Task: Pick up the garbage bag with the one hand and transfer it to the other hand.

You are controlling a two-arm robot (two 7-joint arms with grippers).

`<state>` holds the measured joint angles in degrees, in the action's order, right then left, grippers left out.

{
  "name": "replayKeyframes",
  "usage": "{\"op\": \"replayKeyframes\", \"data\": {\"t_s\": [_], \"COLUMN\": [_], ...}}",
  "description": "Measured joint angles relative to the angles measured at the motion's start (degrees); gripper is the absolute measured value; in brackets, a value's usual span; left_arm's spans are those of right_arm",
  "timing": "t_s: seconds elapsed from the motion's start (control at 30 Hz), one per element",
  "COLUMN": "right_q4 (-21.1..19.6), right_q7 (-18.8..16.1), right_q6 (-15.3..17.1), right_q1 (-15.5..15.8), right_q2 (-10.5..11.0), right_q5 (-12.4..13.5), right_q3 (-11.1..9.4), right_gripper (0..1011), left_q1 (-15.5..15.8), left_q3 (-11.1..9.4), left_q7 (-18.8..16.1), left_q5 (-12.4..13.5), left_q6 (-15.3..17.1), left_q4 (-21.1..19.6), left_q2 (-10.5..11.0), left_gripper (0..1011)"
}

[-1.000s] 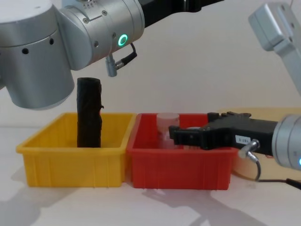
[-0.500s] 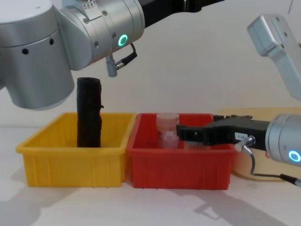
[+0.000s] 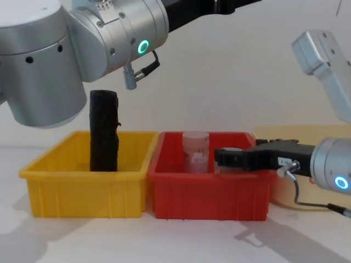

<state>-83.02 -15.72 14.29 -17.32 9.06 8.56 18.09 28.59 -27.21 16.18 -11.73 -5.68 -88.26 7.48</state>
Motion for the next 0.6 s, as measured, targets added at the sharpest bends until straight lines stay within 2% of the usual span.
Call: {"op": "replayKeyframes", "data": {"t_s": [0.6], "right_q4": [0.6], "right_q7": [-0.6], "right_q6": [-0.7], "right_q1": [-0.4], "right_q2": [0.6], "right_q5": [0.1], "right_q3": [2.0], "right_gripper": [999], "left_q1": [0.0], "left_q3": [0.0], "left_q7": [0.0], "left_q5": [0.0], "left_q6": [0.0], "left_q4": [0.0], "left_q2": [0.0], "left_gripper": [1001]}}
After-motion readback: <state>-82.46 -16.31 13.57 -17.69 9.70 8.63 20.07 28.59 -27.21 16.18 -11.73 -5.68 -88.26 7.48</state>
